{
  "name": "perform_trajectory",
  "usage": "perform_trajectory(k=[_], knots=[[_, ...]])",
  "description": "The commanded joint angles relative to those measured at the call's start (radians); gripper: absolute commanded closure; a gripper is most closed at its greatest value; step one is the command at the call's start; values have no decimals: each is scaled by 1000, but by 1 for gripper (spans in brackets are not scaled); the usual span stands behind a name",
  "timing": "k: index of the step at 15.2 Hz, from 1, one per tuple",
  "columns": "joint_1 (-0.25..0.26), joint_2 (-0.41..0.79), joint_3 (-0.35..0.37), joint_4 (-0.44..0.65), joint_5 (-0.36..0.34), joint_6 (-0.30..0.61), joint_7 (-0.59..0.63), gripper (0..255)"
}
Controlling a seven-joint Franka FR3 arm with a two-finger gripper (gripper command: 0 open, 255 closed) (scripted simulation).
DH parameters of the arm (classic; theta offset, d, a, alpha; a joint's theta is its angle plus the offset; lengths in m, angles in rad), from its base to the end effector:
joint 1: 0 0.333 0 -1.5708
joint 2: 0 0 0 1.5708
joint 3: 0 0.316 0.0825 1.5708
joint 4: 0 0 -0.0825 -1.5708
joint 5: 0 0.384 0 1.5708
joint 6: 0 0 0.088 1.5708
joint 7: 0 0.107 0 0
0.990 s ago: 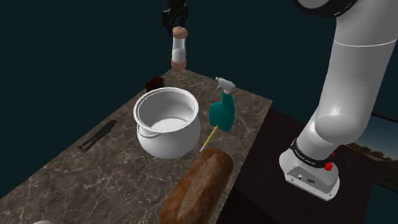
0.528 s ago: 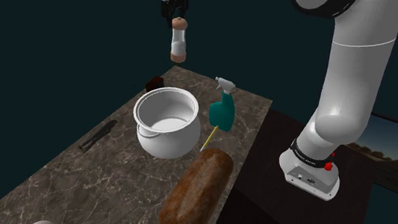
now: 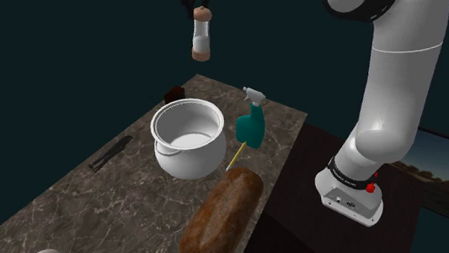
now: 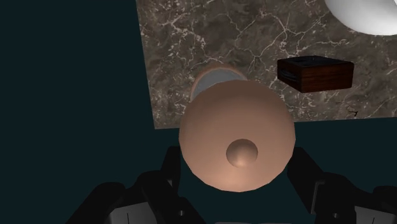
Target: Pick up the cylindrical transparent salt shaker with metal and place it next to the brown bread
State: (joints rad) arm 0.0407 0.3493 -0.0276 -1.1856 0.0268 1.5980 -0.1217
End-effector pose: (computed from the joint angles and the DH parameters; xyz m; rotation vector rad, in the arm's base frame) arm 0.6608 0.0151 0.5968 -3.1187 -0.2138 -0.1002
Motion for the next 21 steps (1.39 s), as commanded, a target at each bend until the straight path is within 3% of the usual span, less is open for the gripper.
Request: perform_trajectory(k=[1, 11, 15, 21], knots=[[0, 15, 0, 50, 0, -35, 2, 255], [-5, 135, 1, 376, 4, -241, 5, 255], [58, -30, 18, 118, -11, -147, 77, 255], [140, -180, 61, -95, -28, -83, 198, 255]])
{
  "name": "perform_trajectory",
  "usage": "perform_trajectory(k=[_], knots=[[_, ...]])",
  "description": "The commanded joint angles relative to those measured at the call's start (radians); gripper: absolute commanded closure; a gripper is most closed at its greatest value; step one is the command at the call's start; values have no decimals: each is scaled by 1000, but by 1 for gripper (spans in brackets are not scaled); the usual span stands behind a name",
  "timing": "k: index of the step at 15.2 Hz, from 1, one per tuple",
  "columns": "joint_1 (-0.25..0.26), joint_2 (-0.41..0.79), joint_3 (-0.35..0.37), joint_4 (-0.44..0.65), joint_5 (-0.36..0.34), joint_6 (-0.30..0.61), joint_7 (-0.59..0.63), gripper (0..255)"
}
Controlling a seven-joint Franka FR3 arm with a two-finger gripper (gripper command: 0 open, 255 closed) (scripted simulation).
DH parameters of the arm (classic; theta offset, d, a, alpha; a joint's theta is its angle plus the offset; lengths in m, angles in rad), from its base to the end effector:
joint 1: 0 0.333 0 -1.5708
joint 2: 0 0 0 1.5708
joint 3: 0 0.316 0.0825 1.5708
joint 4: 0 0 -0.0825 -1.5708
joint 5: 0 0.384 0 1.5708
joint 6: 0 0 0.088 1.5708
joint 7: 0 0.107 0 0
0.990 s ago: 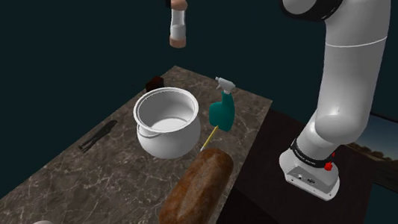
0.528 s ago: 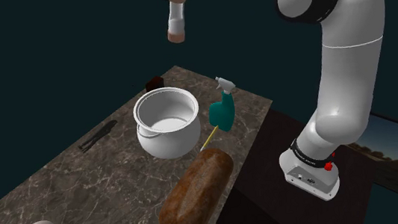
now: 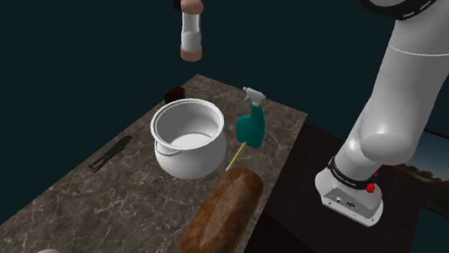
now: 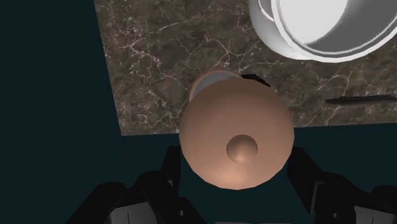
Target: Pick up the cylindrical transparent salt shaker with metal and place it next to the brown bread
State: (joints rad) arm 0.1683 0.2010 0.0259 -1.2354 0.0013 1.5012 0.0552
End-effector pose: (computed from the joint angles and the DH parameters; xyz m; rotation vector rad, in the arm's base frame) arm 0.5971 0.1155 0.6583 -3.1181 -0.2162 -0.0994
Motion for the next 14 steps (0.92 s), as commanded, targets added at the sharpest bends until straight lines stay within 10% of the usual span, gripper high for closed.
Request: perform_trajectory(k=[1, 14], knots=[[25, -51, 16, -71, -4, 21, 42, 255], [183, -187, 150, -245, -19, 56, 334, 255]])
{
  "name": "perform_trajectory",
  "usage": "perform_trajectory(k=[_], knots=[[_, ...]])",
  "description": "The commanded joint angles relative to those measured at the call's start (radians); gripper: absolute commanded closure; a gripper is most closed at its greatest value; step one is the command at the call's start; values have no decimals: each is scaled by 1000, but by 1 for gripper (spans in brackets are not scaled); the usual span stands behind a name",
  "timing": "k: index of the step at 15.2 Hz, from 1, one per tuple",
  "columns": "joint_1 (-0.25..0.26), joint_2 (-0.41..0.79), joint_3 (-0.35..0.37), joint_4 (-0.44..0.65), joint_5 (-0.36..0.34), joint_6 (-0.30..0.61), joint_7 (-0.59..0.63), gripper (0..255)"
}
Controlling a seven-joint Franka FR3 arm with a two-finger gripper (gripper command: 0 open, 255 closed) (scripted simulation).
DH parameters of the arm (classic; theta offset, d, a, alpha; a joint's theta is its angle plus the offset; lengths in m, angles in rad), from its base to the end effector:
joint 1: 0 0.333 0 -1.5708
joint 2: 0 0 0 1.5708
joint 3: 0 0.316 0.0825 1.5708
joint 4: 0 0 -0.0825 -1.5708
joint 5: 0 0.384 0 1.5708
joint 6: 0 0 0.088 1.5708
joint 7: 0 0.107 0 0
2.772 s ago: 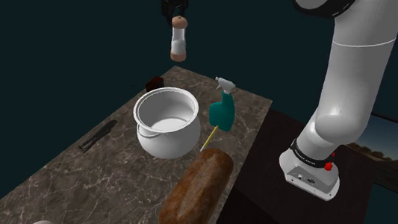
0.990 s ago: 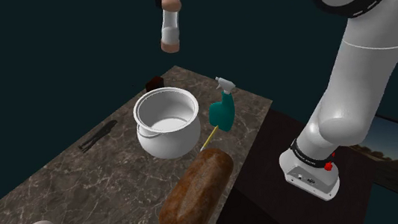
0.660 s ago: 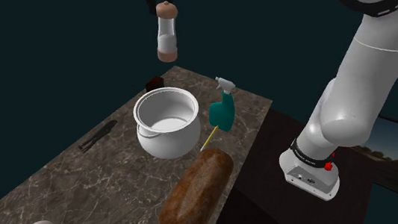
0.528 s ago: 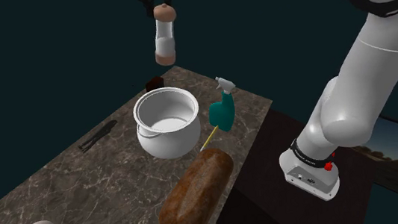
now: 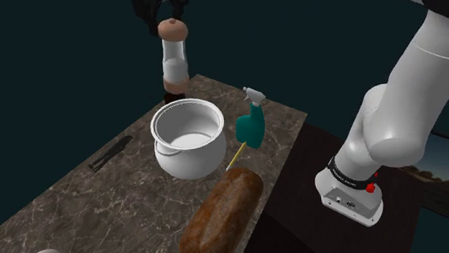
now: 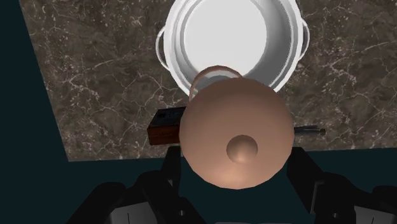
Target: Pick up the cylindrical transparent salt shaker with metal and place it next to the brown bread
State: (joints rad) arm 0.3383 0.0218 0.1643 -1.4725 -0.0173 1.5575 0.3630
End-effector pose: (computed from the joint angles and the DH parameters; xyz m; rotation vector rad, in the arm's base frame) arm 0.4926 0.2673 0.6577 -3.1183 -0.2166 -0.0991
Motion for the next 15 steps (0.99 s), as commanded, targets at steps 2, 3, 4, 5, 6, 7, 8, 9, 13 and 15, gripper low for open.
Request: perform_trajectory(k=[2, 3, 4, 5, 6, 7, 8, 9, 13, 15], knots=[[37, -12, 36, -12, -3, 0, 74, 255], [49, -12, 47, -13, -5, -1, 97, 255], [61, -11, 59, -12, -7, -2, 122, 255], [73, -10, 71, -9, -9, -3, 146, 255], [86, -7, 83, -5, -11, -4, 170, 255], [99, -2, 96, 0, -14, -6, 195, 255], [111, 3, 108, 6, -17, -8, 220, 255], [124, 10, 120, 14, -21, -11, 245, 255], [180, 48, 169, 61, -40, -25, 346, 255], [210, 75, 192, 94, -54, -35, 397, 255]])
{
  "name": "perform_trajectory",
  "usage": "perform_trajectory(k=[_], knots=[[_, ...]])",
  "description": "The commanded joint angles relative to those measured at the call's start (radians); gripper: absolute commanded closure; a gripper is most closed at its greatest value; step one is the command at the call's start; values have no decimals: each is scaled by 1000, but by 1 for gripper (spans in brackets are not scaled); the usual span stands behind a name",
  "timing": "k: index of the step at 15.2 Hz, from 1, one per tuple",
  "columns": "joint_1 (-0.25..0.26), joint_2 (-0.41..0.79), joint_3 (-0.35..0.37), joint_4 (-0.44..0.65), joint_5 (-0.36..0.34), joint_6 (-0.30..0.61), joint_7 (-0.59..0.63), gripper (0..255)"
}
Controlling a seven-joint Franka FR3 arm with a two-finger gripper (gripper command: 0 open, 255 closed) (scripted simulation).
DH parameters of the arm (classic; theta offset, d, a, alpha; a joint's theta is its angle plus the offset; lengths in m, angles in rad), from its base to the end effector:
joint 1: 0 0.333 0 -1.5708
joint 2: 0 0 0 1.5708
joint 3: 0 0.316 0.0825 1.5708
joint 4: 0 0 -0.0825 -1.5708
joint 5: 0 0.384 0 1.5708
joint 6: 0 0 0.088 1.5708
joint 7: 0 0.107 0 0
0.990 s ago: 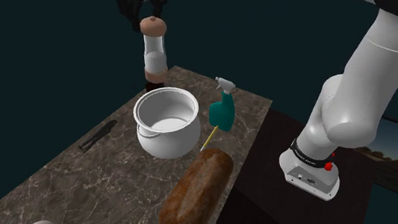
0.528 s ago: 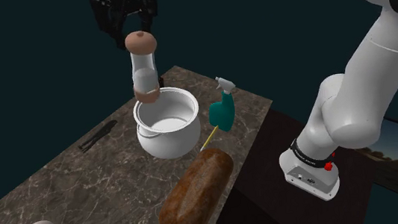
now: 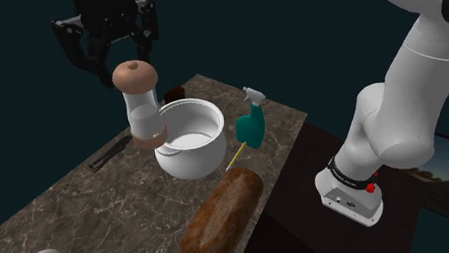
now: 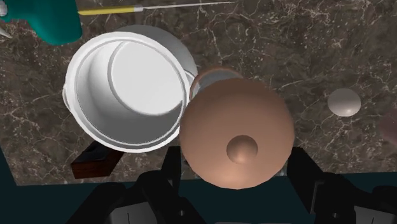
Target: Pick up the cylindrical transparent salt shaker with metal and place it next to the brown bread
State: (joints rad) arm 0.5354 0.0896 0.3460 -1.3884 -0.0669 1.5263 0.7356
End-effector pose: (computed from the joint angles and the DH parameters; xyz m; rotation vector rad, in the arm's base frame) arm 0.3806 0.4333 0.6584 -3.1190 -0.2170 -0.0989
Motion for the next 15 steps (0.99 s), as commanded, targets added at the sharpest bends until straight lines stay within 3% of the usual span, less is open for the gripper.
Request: perform_trajectory(k=[1, 9, 15], knots=[[29, 23, 22, 29, -13, -9, 50, 255], [192, 203, 98, 261, -108, -89, 252, 255], [379, 422, 114, 592, -218, -219, 365, 255]])
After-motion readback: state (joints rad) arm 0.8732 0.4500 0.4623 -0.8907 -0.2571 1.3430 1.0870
